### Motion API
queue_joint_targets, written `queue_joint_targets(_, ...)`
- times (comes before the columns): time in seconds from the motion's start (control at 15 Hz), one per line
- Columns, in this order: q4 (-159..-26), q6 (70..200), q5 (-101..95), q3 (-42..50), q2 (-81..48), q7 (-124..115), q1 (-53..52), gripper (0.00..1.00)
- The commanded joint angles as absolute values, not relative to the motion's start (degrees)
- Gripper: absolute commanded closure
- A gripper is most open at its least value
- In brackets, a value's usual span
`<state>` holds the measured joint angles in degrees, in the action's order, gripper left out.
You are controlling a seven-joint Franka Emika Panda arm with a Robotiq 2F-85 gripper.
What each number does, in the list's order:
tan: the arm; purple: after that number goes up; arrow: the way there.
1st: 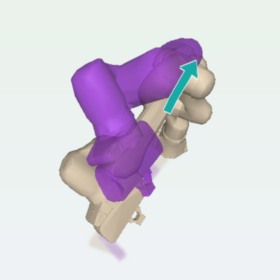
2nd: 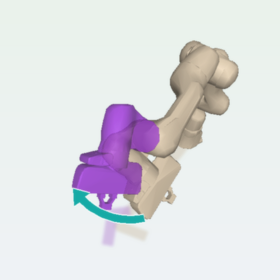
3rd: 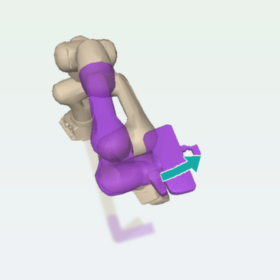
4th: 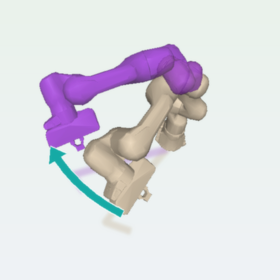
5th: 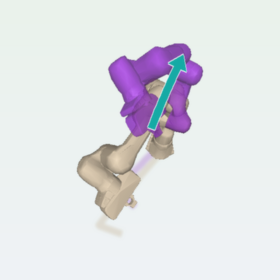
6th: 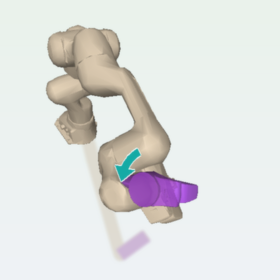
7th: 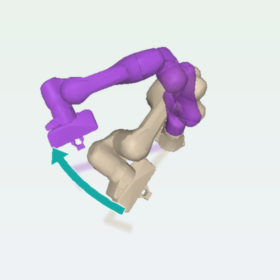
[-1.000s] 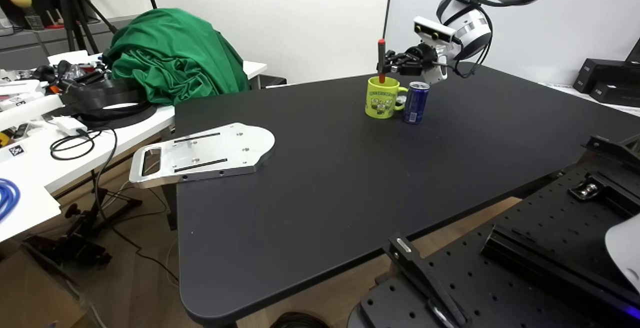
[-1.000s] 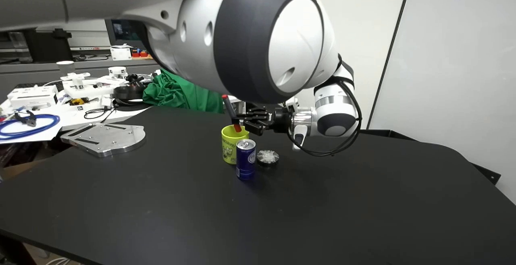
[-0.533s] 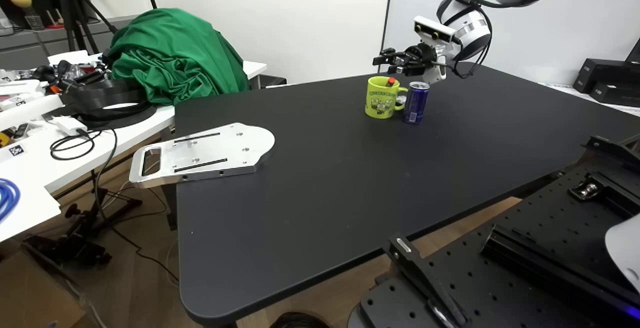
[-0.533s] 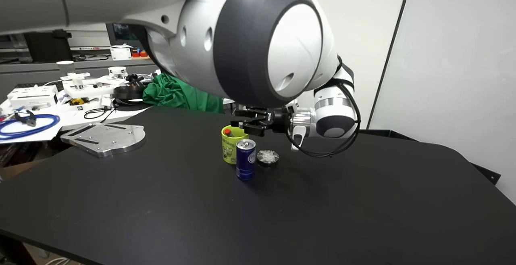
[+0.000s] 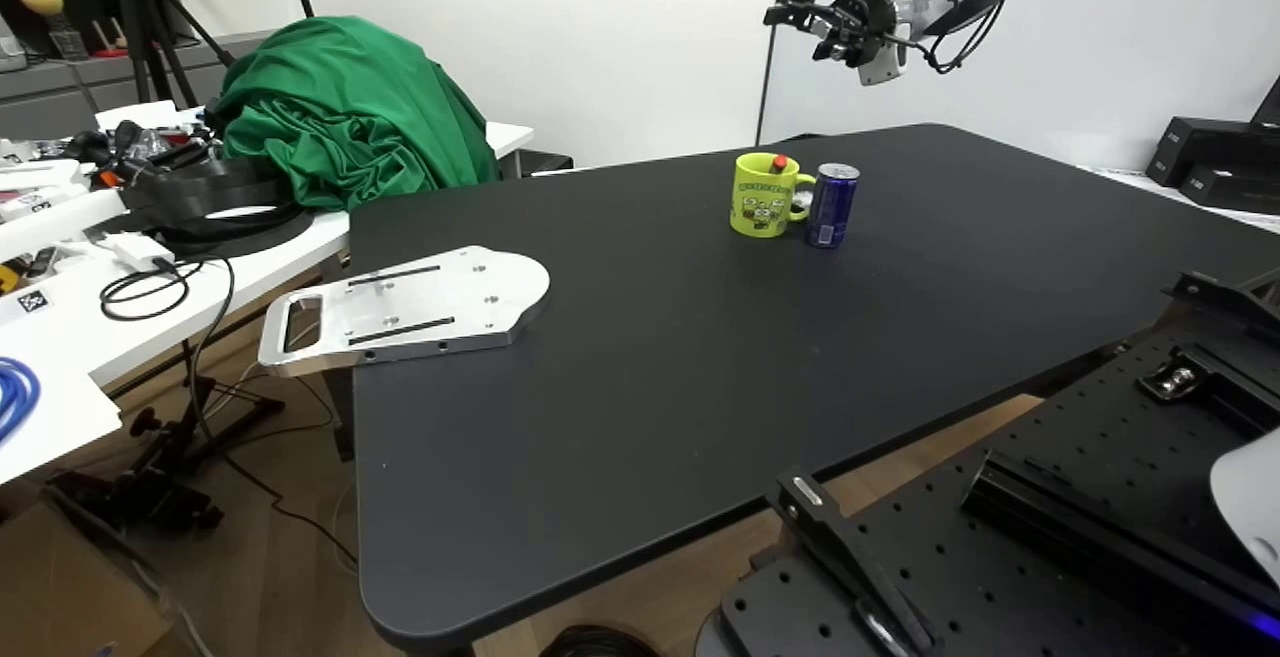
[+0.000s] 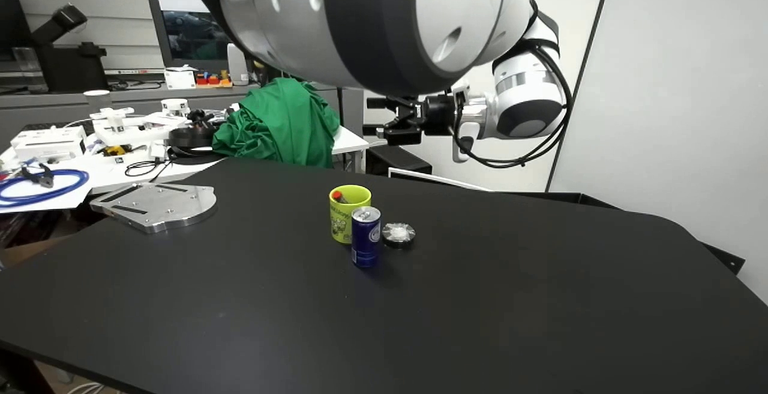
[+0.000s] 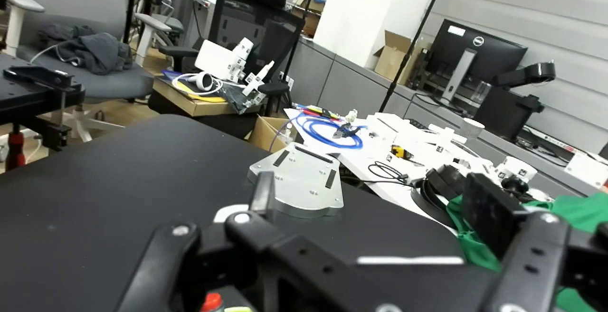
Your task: Put the red marker inside the yellow mug
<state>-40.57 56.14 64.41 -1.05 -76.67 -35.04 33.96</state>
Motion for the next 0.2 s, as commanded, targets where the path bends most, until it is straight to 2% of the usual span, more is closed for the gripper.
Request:
queue_joint_targets(0.0,-40.4,56.3,64.4,-1.0,-76.7,-35.1,34.0,0.00)
queue_joint_targets(0.13,-40.5,56.5,64.5,-1.0,-77.4,-35.0,33.8,0.00)
